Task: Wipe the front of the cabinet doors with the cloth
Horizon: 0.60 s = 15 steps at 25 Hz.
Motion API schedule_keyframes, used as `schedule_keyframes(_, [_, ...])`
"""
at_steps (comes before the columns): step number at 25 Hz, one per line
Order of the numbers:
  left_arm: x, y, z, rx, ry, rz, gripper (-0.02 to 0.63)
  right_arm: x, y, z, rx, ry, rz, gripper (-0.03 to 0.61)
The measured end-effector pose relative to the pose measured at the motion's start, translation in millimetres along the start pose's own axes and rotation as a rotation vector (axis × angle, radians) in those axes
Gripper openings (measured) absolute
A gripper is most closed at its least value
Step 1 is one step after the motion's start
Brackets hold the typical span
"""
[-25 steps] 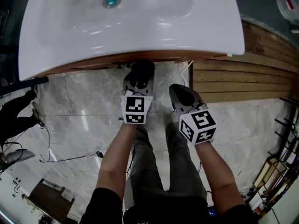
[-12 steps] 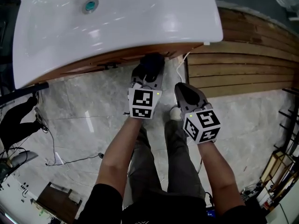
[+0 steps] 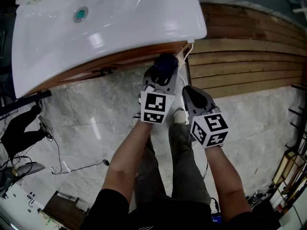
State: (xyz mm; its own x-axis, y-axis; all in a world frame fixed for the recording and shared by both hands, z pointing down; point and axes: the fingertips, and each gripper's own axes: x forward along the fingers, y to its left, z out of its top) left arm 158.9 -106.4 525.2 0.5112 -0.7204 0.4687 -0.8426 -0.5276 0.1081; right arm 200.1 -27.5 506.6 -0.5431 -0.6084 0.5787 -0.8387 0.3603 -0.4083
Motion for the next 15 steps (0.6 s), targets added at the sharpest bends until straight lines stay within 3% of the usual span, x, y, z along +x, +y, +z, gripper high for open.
schedule_keyframes(6, [-24.9, 10.8, -13.1, -0.021, 0.008, 0.033, 0.132, 2.3, 3.1, 1.0, 0.0, -0.002, 0.006, 0.043])
schedule_keyframes(15, [-65.1, 48.7, -44.6, -0.063, 0.035, 0.106, 0.132, 28.0, 41.3, -2.7, -0.042, 0.026, 0.06, 0.043])
